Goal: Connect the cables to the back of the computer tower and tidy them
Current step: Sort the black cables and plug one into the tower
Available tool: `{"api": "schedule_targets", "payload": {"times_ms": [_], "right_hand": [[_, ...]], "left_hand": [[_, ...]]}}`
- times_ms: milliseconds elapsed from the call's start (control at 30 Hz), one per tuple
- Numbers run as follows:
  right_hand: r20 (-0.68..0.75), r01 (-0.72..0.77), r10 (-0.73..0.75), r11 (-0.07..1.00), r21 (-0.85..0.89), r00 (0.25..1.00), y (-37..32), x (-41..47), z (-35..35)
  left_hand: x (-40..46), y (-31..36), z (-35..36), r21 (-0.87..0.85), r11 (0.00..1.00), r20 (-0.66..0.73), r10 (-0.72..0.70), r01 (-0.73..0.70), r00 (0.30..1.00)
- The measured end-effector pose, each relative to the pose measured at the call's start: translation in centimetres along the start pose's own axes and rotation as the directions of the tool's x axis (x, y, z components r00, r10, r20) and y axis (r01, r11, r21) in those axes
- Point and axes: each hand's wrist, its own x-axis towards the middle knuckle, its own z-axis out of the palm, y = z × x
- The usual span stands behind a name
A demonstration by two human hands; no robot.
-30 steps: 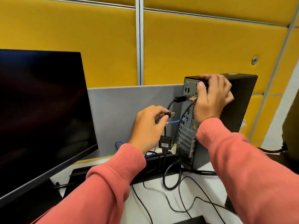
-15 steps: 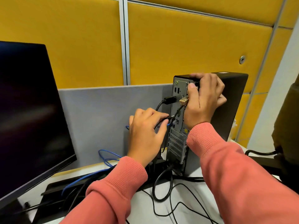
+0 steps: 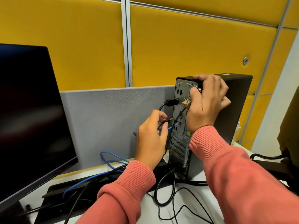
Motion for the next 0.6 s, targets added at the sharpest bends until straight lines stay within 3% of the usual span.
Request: {"api": "schedule_targets", "payload": {"times_ms": [133,267,467,600], "right_hand": [[-0.005,-0.004,0.004,1.000,0.004,1.000,0.0,0.0,0.0],[-0.005,-0.005,0.005,1.000,0.004,1.000,0.0,-0.1,0.2],[-0.010,0.001,-0.001,1.000,0.001,1.000,0.0,0.0,0.2],[-0.010,0.002,-0.002,1.000,-0.009,1.000,0.2,0.0,0.2]], "left_hand": [[0.4,0.5,-0.3,-0.104,0.984,0.013,-0.144,0.145,0.990],[1.9,1.0,-0.5,-0.063,0.963,0.091,-0.256,0.262,0.962],[3.5,1.3,-0.1,-0.024,0.955,0.181,-0.285,0.294,0.941],[3.5,1.2,0.2,-0.014,0.963,0.156,-0.263,0.269,0.952]]}}
